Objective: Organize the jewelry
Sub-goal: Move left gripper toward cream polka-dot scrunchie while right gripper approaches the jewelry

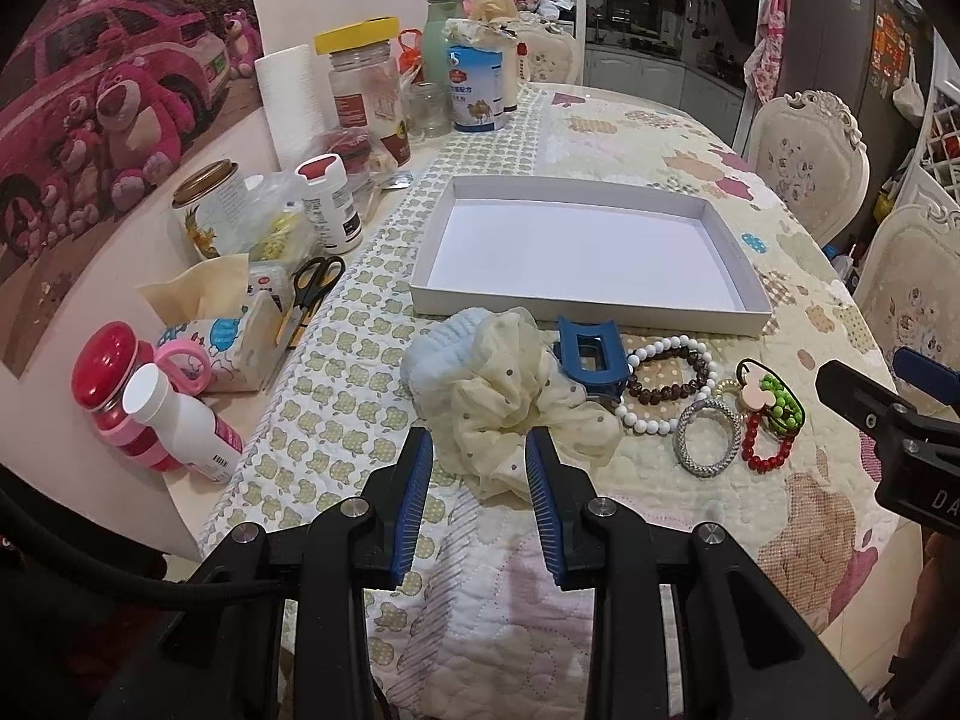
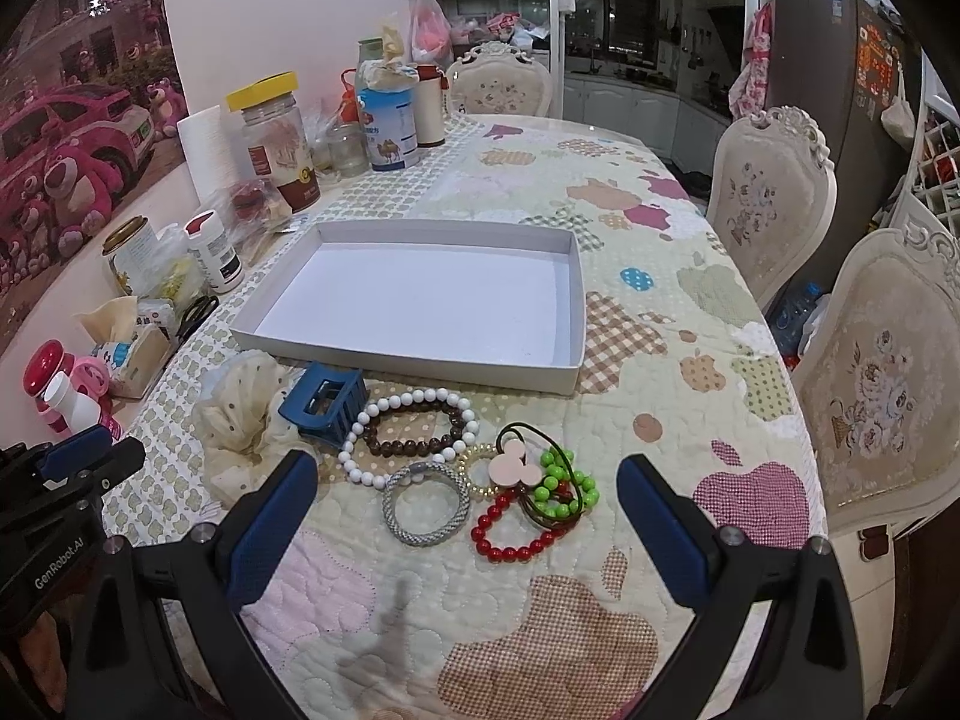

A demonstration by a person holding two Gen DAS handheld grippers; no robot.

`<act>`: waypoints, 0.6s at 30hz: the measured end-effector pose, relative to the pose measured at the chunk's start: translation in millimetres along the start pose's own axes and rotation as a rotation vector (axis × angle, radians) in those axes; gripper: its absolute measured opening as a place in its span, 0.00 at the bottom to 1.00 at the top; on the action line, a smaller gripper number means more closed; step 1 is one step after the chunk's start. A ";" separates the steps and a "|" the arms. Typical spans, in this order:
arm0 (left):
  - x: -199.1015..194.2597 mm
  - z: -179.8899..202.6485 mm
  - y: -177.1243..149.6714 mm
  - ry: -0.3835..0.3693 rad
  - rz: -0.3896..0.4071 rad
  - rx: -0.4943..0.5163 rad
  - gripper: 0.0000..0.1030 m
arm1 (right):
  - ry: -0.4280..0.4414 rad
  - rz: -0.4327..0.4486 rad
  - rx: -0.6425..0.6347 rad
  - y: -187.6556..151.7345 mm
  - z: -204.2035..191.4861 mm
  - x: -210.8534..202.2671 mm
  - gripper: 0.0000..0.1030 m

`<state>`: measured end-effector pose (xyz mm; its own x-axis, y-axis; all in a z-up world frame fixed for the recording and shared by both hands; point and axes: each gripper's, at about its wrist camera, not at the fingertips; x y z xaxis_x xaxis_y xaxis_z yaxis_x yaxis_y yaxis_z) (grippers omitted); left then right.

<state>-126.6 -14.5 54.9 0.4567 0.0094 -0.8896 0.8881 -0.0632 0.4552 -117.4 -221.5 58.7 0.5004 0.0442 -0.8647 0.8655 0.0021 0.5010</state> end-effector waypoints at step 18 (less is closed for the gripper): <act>3.0 -0.8 -2.6 0.005 -0.017 0.001 0.22 | 0.019 -0.013 -0.004 -0.2 -1.7 3.1 0.99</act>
<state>-127.5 -13.6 51.0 0.4415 0.0157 -0.8971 0.8958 -0.0644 0.4397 -116.0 -219.7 56.0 0.4882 0.0630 -0.8705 0.8720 0.0066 0.4895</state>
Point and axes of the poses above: each gripper's, at about its wrist camera, not at the fingertips, and x roughly the way its jaws point, z to its right, y to its top, and after that the axes turned 11 degrees about -z, right-handed
